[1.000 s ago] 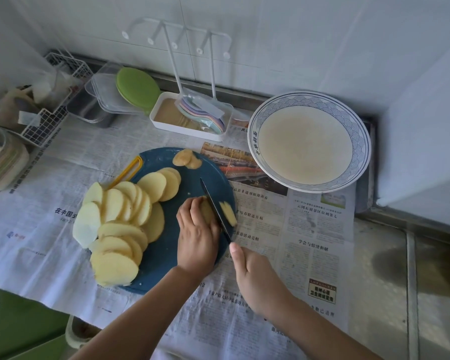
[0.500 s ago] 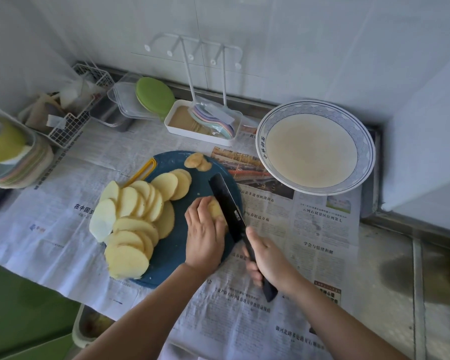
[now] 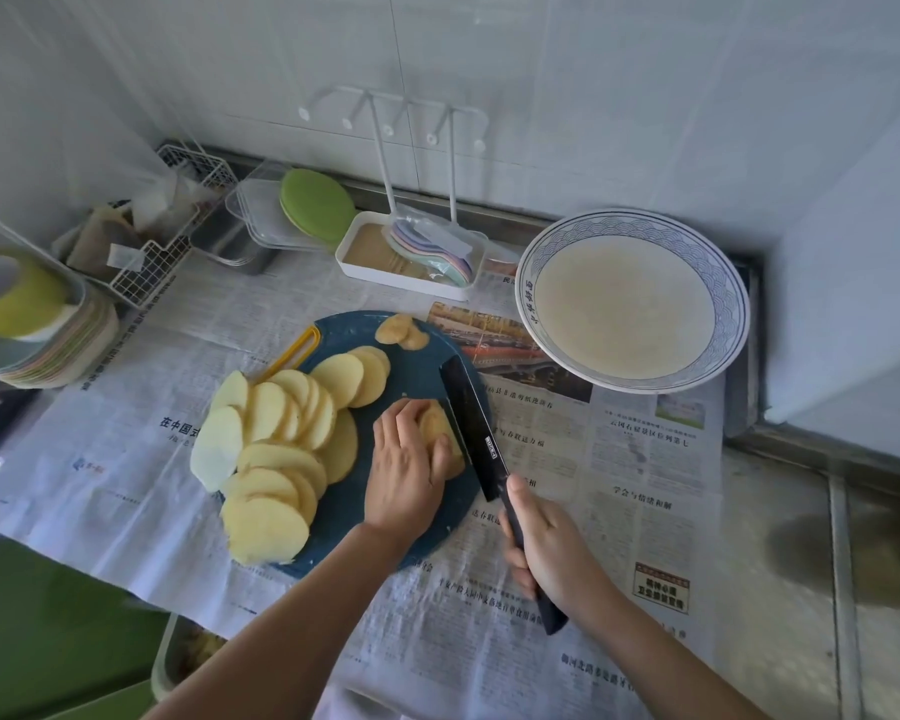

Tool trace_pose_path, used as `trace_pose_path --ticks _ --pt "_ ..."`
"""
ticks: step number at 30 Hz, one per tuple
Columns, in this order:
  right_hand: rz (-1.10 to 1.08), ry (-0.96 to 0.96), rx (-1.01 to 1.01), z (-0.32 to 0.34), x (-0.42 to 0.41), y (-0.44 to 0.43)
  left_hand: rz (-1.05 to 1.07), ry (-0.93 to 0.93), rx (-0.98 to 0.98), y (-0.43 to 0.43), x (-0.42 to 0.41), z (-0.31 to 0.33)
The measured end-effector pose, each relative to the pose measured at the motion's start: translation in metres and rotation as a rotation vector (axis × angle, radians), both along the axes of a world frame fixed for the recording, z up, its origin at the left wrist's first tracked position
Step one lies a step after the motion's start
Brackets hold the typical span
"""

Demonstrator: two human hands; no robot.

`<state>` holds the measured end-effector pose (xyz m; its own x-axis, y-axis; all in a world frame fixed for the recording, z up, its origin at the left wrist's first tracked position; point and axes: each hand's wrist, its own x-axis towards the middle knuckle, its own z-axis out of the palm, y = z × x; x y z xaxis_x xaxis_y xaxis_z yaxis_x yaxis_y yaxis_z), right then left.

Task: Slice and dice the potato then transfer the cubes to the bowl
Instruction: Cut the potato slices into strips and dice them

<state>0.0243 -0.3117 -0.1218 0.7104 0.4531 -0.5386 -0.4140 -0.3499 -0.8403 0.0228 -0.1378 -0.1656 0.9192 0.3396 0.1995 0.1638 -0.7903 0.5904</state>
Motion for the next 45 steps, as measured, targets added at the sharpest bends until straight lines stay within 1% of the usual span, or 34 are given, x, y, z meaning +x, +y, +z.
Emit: trace_pose_path --ticks 12,17,21,26,36,45 --pt "0.014 0.012 0.011 0.005 -0.006 0.002 -0.003 0.006 0.022 0.001 0.002 -0.005" --pt "0.047 0.011 -0.018 0.004 -0.005 0.003 -0.005 -0.006 0.025 0.000 0.000 -0.008" --pt "0.094 -0.018 -0.083 0.006 0.002 0.003 -0.017 -0.028 0.030 0.001 0.001 -0.010" --pt "0.113 0.026 -0.104 0.011 0.004 0.011 -0.007 -0.031 0.041 0.000 0.003 -0.011" --pt "0.116 -0.150 -0.319 -0.003 0.003 0.037 -0.007 -0.016 0.041 0.000 0.003 -0.012" --pt "0.139 -0.205 -0.381 0.002 0.002 0.039 0.010 0.037 -0.011 -0.003 0.002 -0.007"
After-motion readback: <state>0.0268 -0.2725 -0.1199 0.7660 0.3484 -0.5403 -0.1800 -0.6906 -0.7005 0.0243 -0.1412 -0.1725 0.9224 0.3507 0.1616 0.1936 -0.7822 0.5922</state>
